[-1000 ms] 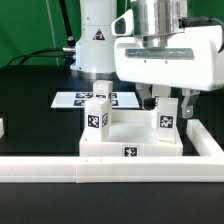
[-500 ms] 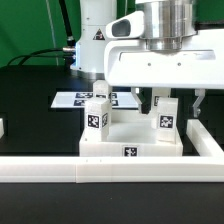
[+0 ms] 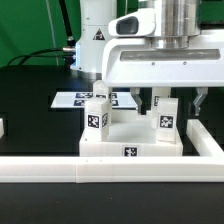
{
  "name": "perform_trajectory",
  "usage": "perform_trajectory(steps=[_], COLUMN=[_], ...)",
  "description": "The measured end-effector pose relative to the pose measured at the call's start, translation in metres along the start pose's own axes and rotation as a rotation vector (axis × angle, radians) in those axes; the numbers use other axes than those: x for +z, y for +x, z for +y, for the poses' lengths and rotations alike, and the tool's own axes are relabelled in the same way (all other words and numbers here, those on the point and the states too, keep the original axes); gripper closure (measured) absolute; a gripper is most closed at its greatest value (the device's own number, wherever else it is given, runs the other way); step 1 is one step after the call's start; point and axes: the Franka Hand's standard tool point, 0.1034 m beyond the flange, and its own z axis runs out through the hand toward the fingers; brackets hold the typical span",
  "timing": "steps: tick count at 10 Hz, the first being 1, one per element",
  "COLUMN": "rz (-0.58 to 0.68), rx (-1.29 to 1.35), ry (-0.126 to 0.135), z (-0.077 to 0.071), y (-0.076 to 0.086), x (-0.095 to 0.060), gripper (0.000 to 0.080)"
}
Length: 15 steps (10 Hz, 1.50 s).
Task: Assemble square table
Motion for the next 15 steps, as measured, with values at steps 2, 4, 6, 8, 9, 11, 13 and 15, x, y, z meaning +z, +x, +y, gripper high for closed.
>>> perform_trajectory(steps=[2,4,6,8,9,11,13,15], rz=[0.0,0.0,0.0,0.0,0.002,0.016,0.022,0.015], rx=[0.003,0.004,0.027,0.092,0.188,0.416,0.597,0.788], ry=[0.0,-0.001,0.0,0.002,0.002,0.007,0.024,0.036], z=[0.001,0.002,0.002,0.001,0.001,-0.008,-0.012,-0.015], y=[0.0,0.001,0.001,0.0,0.0,-0.004,-0.004,-0.006], x=[0.0,0.0,0.0,0.0,0.0,0.001,0.001,0.001], gripper=[0.0426,0.0511,0.0511,0.0511,0.0511,0.0509,0.0509,0.0509])
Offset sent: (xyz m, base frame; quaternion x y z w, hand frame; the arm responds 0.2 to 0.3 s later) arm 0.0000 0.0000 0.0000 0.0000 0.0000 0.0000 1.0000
